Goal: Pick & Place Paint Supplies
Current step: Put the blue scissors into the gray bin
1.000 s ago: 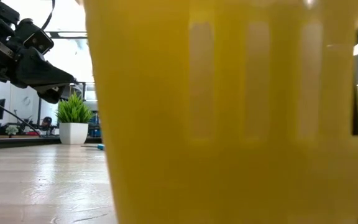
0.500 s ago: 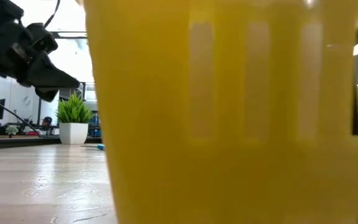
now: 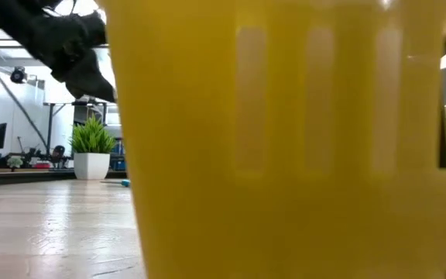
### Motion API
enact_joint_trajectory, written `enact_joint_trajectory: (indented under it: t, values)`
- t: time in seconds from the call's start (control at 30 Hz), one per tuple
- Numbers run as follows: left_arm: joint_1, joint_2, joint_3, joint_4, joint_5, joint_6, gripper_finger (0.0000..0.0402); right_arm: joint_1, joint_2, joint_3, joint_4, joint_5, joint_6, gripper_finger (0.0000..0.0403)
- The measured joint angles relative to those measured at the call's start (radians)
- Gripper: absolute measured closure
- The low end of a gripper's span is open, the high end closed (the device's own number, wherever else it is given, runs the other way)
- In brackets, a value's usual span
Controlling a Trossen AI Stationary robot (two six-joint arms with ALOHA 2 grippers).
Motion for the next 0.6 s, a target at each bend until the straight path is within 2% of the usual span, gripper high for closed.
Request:
enact_joint_trajectory:
  t: [0.3,0.6]
  values:
    - [0.016,0.301,0.171,-0.051,-0.017,-0.032,0.0402,0.001,0.0,0.0,-0.004,0.0,0.0,0.0336]
    - [0.032,0.422,0.255,-0.061,-0.014,-0.029,0.0402,0.001,0.0,0.0,-0.004,0.0,0.0,0.0336]
